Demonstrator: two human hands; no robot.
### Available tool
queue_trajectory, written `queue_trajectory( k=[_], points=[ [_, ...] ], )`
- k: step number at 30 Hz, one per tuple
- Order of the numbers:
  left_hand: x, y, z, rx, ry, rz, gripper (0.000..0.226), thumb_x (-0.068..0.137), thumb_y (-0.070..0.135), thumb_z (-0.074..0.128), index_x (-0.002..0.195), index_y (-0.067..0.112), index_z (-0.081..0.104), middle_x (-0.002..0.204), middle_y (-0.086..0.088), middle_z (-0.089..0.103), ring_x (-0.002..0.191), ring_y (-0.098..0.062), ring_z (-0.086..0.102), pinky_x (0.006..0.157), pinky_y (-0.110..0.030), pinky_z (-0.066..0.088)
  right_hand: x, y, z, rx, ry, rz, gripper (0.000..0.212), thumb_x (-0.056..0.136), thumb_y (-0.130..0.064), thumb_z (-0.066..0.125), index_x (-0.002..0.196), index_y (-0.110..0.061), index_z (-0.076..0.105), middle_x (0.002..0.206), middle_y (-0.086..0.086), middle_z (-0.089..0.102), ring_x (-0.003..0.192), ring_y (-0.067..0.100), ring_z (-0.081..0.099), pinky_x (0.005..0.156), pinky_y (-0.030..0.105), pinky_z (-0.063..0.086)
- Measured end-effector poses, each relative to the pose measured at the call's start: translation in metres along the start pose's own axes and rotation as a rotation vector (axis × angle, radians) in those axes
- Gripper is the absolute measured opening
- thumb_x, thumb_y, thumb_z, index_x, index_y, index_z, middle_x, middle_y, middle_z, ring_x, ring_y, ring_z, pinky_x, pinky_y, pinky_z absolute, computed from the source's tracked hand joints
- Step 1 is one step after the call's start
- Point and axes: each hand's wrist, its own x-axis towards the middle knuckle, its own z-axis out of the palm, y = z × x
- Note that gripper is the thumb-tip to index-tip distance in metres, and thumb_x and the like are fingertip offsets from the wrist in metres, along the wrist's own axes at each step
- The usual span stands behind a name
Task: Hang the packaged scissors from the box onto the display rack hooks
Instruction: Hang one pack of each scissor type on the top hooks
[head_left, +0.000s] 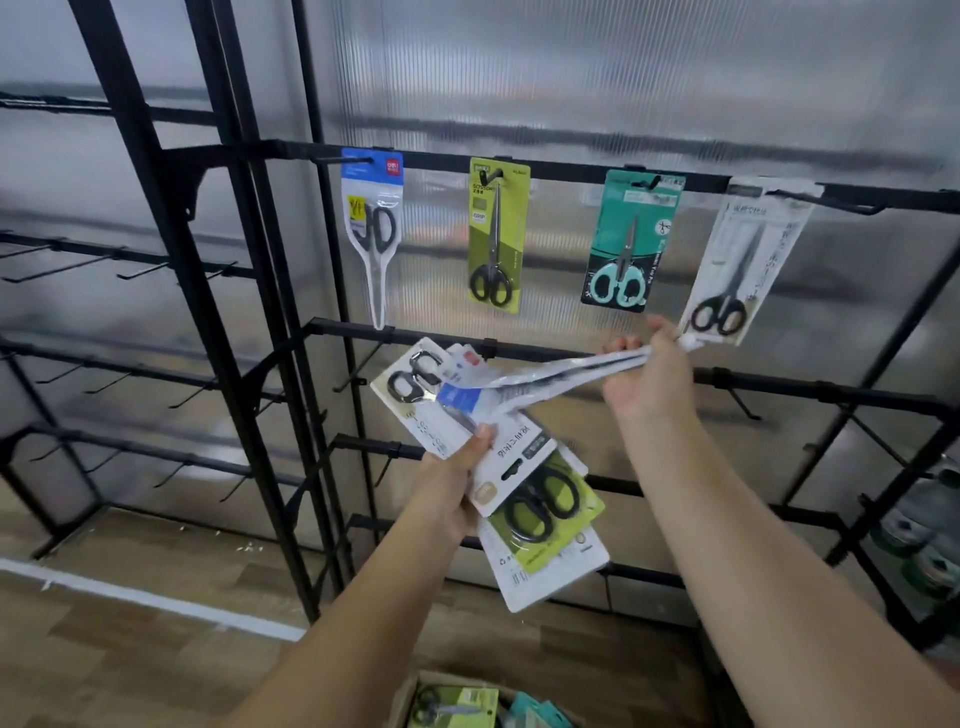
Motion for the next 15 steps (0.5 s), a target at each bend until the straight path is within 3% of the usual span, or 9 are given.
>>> queue_trajectory(
  k=[4, 7, 9, 12, 15],
  points=[
    [0.0, 0.001, -0.008, -0.027, -0.037, 0.041, 0.023, 0.083, 0.022, 0.063, 0.104, 0.013, 0.061, 0.077, -0.007, 0.075, 0.064, -0.019, 0.072, 0.048, -0.033, 0.056, -0.005, 0.02, -0.03, -0.177, -0.147, 0.077, 0.023, 0.1, -0.018, 0.038, 0.086, -0.015, 0.057, 0.089, 0.005, 0.049, 0.079, 0.015, 0.05, 0.076, 0.027, 0.048],
    [0.0, 0.001, -0.015, -0.023, -0.026, 0.113, 0.049, 0.068, 0.034, 0.069, 0.112, 0.015, 0.06, 0.087, -0.007, 0.075, 0.072, -0.02, 0.072, 0.051, -0.034, 0.056, -0.012, 0.032, -0.051, -0.372, -0.285, 0.178, 0.015, 0.096, -0.013, 0.045, 0.093, -0.014, 0.06, 0.095, 0.005, 0.059, 0.087, 0.017, 0.059, 0.078, 0.028, 0.049],
    [-0.001, 0.002, -0.015, -0.003, -0.012, 0.115, 0.049, 0.063, 0.042, 0.07, 0.105, 0.017, 0.063, 0.084, -0.004, 0.075, 0.07, -0.019, 0.073, 0.048, -0.033, 0.055, -0.018, 0.036, -0.059, -0.4, -0.33, 0.241, 0.013, 0.092, -0.008, 0.05, 0.099, -0.013, 0.061, 0.095, 0.003, 0.065, 0.086, 0.016, 0.064, 0.078, 0.027, 0.051],
    [-0.002, 0.003, -0.015, -0.036, 0.035, 0.098, 0.021, 0.077, 0.032, 0.071, 0.092, 0.018, 0.066, 0.077, -0.002, 0.075, 0.063, -0.017, 0.072, 0.044, -0.032, 0.053, -0.022, 0.037, -0.066, -0.412, -0.343, 0.289, 0.019, 0.085, -0.003, 0.057, 0.103, -0.009, 0.06, 0.091, 0.006, 0.071, 0.081, 0.017, 0.07, 0.073, 0.027, 0.055],
    [0.0, 0.009, -0.018, -0.078, 0.132, 0.157, 0.024, 0.08, 0.019, 0.072, 0.104, 0.015, 0.065, 0.076, -0.002, 0.075, 0.061, -0.017, 0.071, 0.044, -0.031, 0.053, -0.023, 0.031, -0.071, -0.435, -0.356, 0.351, 0.027, 0.084, -0.005, 0.058, 0.111, -0.002, 0.058, 0.097, 0.013, 0.069, 0.087, 0.024, 0.069, 0.078, 0.033, 0.056]
  ],
)
